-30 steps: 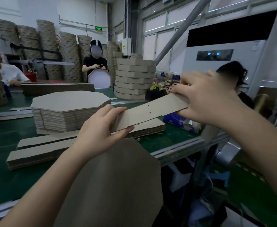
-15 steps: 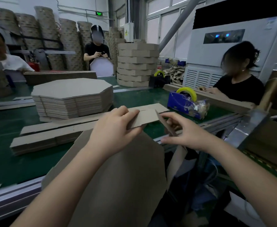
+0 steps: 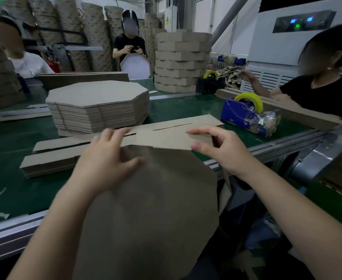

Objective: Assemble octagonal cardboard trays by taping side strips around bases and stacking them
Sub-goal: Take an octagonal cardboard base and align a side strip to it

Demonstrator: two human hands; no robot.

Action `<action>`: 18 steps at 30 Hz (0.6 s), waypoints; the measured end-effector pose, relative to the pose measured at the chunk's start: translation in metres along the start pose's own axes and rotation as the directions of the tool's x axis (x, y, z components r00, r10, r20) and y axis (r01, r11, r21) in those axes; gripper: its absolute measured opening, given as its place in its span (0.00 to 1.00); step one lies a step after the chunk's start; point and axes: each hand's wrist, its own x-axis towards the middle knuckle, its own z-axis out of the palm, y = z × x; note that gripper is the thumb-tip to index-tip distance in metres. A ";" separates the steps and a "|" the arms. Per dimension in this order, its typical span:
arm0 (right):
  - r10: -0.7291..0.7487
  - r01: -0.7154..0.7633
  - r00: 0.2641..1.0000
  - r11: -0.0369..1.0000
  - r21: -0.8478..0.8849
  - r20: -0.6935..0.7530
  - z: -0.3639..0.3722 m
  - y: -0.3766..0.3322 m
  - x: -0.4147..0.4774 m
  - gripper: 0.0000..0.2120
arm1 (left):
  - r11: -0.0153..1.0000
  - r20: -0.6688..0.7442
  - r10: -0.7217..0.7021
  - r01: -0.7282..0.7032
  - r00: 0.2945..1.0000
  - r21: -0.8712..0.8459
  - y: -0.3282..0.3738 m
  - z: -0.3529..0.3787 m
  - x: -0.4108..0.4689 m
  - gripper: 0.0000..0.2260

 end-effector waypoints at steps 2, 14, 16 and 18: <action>0.021 -0.021 1.000 1.000 0.013 -0.022 -0.001 0.003 0.004 0.19 | 0.964 0.078 -0.177 0.189 0.981 -0.189 -0.008 0.003 0.000 0.23; -0.067 0.070 0.992 0.997 -0.029 0.109 -0.014 -0.007 -0.004 0.19 | 0.669 -0.107 -0.061 -0.039 0.992 -0.742 0.020 0.007 -0.033 0.32; -0.067 0.070 0.991 0.997 -0.022 0.119 -0.017 -0.008 -0.005 0.19 | 0.652 -0.101 -0.059 -0.038 0.993 -0.757 0.022 0.007 -0.034 0.32; -0.072 0.075 0.991 0.997 -0.026 0.115 -0.018 -0.008 -0.005 0.20 | 0.649 -0.102 -0.057 -0.041 0.993 -0.760 0.023 0.007 -0.034 0.32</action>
